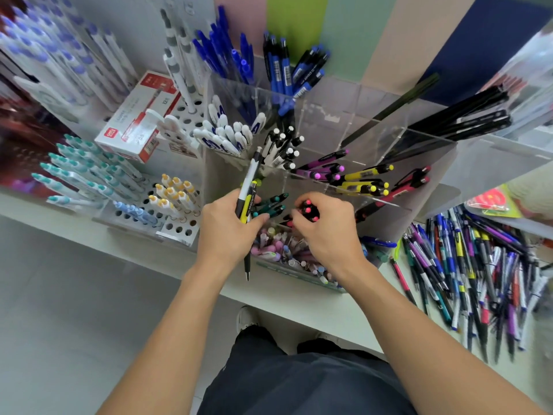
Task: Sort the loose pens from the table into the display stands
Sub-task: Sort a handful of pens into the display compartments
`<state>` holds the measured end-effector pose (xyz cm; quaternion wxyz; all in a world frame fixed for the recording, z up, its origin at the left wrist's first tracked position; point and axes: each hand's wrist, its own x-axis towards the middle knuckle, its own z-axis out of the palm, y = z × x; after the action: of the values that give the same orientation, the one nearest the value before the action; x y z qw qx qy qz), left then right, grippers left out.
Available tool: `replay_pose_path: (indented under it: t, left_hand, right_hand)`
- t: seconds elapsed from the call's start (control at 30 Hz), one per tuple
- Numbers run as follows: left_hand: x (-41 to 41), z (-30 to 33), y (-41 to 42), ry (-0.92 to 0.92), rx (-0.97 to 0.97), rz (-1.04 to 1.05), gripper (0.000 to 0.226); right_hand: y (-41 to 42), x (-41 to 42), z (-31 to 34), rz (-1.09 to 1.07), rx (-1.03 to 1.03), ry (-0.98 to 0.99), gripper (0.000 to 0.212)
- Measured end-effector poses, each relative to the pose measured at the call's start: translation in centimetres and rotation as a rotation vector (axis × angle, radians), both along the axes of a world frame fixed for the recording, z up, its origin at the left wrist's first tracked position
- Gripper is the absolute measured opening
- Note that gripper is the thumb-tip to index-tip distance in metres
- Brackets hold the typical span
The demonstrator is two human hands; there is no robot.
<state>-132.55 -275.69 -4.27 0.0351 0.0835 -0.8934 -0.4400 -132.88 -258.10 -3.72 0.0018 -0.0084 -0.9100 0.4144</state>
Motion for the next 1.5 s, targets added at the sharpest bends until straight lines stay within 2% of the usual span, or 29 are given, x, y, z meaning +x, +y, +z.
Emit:
replay_pose_path:
  t: [0.13, 0.2, 0.27, 0.4, 0.5, 0.63, 0.77, 0.9, 1.03, 1.17, 1.33, 1.4, 1.5]
  left_hand:
    - [0.7, 2.0, 0.6, 0.013, 0.046, -0.016, 0.021]
    - [1.1, 4.0, 1.0, 0.041, 0.176, -0.012, 0.019]
    - [0.6, 6.3, 1.7, 0.069, 0.322, -0.051, 0.018]
    - [-1.5, 9.1, 4.8, 0.090, 0.408, -0.196, 0.018]
    - [-2.1, 9.9, 6.9, 0.085, 0.475, -0.207, 0.019]
    - [-1.8, 10.6, 8.2, 0.067, 0.436, -0.330, 0.021]
    - [-1.9, 10.4, 10.4, 0.029, 0.268, -0.415, 0.028]
    - [-2.1, 9.7, 12.1, 0.032, 0.132, -0.357, 0.033]
    - [-2.3, 9.1, 13.2, 0.068, 0.013, -0.211, 0.034]
    - [-3.2, 8.4, 12.4, 0.123, -0.046, -0.142, 0.024]
    - [-3.7, 8.4, 10.7, 0.140, 0.023, -0.196, 0.024]
    - [-3.5, 8.4, 10.3, 0.138, 0.044, -0.248, 0.028]
    - [-2.2, 8.2, 10.7, 0.093, 0.139, -0.318, 0.037]
  right_hand:
    - [0.7, 1.1, 3.6, 0.026, -0.029, 0.136, 0.003]
    - [2.3, 2.1, 6.8, 0.036, -0.144, 0.175, 0.005]
    - [4.8, 2.8, 9.7, -0.017, -0.324, 0.202, 0.005]
    - [8.6, 2.0, 11.9, -0.137, -0.419, 0.236, 0.003]
    - [11.1, 1.4, 12.5, -0.242, -0.455, 0.252, 0.005]
    - [15.2, 1.5, 13.0, -0.322, -0.555, 0.186, 0.011]
    - [16.7, 0.3, 12.6, -0.358, -0.591, 0.065, 0.012]
    - [17.0, -0.5, 13.4, -0.255, -0.513, 0.108, 0.008]
    - [17.0, -0.7, 14.0, -0.213, -0.492, 0.138, 0.009]
    - [15.7, -0.7, 15.1, -0.021, -0.174, 0.253, 0.007]
    - [12.6, -1.8, 15.2, 0.278, 0.366, 0.370, 0.007]
    - [12.1, -2.8, 15.0, 0.363, 0.440, 0.337, 0.007]
    - [12.2, -3.9, 14.6, 0.352, 0.398, 0.361, 0.010]
